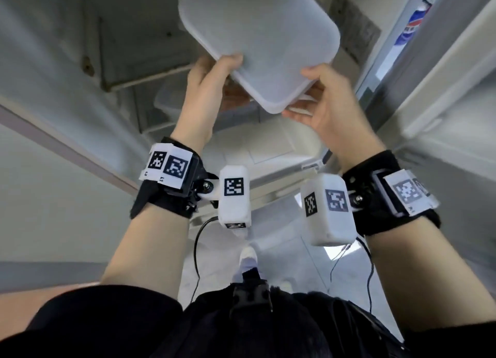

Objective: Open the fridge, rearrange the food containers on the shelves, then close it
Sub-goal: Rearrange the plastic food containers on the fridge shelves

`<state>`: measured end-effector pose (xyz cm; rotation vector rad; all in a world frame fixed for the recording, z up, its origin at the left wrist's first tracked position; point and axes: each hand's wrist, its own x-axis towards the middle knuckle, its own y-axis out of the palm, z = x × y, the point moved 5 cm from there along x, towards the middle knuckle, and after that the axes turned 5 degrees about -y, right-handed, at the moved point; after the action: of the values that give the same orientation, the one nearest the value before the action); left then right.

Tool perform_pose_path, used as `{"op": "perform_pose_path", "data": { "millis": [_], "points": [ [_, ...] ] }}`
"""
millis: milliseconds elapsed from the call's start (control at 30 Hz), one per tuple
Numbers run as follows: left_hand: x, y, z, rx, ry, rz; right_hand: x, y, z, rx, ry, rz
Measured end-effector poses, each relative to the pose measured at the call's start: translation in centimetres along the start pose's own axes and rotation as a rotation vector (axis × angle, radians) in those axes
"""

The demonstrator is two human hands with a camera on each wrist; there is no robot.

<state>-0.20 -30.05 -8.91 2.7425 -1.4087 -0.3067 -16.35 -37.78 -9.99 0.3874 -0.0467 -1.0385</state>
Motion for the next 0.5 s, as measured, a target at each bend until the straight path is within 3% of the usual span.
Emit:
{"op": "perform_pose_path", "data": {
  "millis": [233,500],
  "points": [
    [-3.6,0.4,6.0,0.116,-0.129,0.018,-4.0,-3.6,-5.7,-0.012,0.156,-0.046],
    [-0.8,0.1,9.3,0.334,-0.291,0.129,-2.6,-4.4,-8.9,-0.024,0.228,-0.199]
  ]
}}
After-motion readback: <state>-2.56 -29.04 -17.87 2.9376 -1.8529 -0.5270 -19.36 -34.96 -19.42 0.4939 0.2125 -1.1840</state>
